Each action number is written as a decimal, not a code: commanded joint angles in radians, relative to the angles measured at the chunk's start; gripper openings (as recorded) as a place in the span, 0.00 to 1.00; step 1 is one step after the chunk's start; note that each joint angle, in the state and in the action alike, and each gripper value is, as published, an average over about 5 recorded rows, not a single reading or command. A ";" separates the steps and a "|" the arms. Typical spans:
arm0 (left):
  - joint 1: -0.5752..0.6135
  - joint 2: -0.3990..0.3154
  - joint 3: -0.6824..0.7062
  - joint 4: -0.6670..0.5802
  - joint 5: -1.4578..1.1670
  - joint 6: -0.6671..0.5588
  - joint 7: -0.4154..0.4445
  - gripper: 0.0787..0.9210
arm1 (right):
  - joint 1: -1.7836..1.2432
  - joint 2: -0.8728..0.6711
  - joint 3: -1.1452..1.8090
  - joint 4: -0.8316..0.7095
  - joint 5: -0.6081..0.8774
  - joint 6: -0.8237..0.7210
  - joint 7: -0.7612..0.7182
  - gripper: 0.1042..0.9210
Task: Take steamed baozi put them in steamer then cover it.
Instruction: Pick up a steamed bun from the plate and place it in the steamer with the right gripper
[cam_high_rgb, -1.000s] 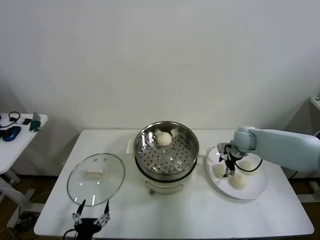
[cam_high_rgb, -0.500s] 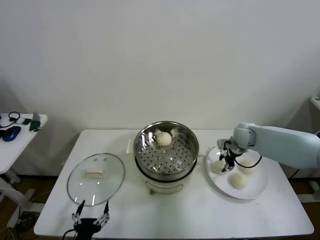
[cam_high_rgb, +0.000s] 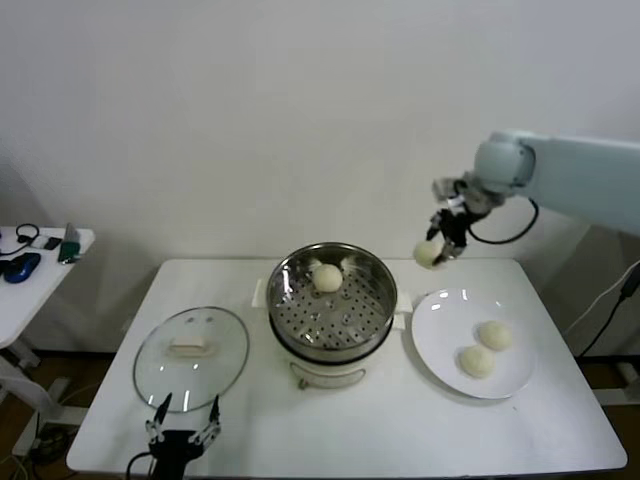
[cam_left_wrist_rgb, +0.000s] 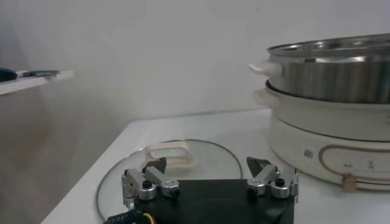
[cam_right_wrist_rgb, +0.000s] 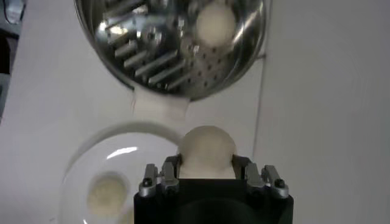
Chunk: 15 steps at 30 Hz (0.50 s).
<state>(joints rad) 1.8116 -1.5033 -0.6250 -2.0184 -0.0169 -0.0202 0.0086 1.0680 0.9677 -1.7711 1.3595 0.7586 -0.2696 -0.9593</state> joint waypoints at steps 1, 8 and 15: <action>-0.006 -0.001 0.005 0.002 -0.001 0.000 0.001 0.88 | 0.134 0.200 0.116 0.159 0.238 -0.104 0.069 0.59; -0.005 -0.004 0.002 0.001 -0.003 -0.001 -0.001 0.88 | -0.063 0.332 0.126 0.200 0.216 -0.173 0.181 0.59; 0.004 -0.004 -0.001 0.000 -0.004 -0.004 -0.003 0.88 | -0.225 0.391 0.093 0.066 0.078 -0.180 0.222 0.59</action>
<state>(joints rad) 1.8114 -1.5073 -0.6255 -2.0192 -0.0207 -0.0217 0.0068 0.9967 1.2327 -1.6939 1.4760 0.8882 -0.4006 -0.8142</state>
